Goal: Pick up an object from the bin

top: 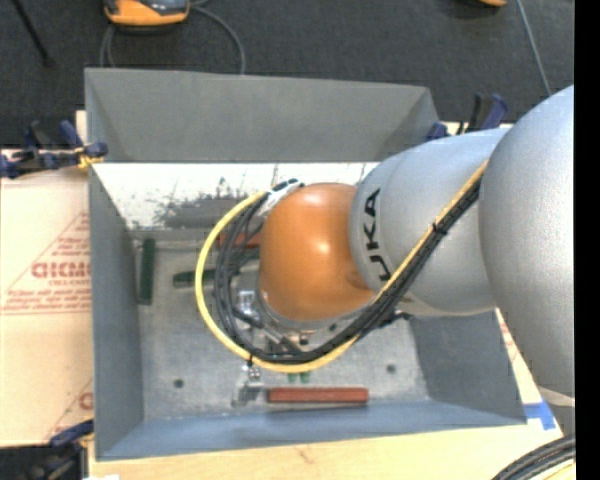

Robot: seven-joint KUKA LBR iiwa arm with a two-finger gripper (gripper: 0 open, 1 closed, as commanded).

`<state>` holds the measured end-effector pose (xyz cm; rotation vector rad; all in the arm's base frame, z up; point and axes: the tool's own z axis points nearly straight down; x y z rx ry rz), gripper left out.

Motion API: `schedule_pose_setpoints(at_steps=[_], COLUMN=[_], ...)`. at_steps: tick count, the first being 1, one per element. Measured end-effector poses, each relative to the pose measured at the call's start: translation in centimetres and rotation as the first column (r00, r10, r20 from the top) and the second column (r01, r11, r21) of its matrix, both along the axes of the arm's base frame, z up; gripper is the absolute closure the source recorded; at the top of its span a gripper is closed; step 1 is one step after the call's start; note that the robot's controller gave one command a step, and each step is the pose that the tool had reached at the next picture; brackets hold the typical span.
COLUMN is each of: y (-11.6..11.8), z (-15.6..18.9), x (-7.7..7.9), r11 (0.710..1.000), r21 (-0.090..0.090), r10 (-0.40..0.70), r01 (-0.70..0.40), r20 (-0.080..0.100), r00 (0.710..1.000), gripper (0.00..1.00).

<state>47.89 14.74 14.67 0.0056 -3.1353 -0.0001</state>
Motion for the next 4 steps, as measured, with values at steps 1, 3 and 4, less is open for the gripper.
schedule_pose_setpoints(at_steps=[1,3,4], y=[-0.1,-5.6,-5.7], z=[0.4,-1.0,-1.0], x=[0.2,1.4,1.8], r11=[1.000,0.994,1.000], r21=[0.002,0.001,0.000], r10=[-0.003,-0.111,-0.005], r01=[0.003,0.111,0.005], r20=[0.007,0.007,0.009], r00=[1.000,0.994,1.000], gripper=[0.00,1.00,1.00])
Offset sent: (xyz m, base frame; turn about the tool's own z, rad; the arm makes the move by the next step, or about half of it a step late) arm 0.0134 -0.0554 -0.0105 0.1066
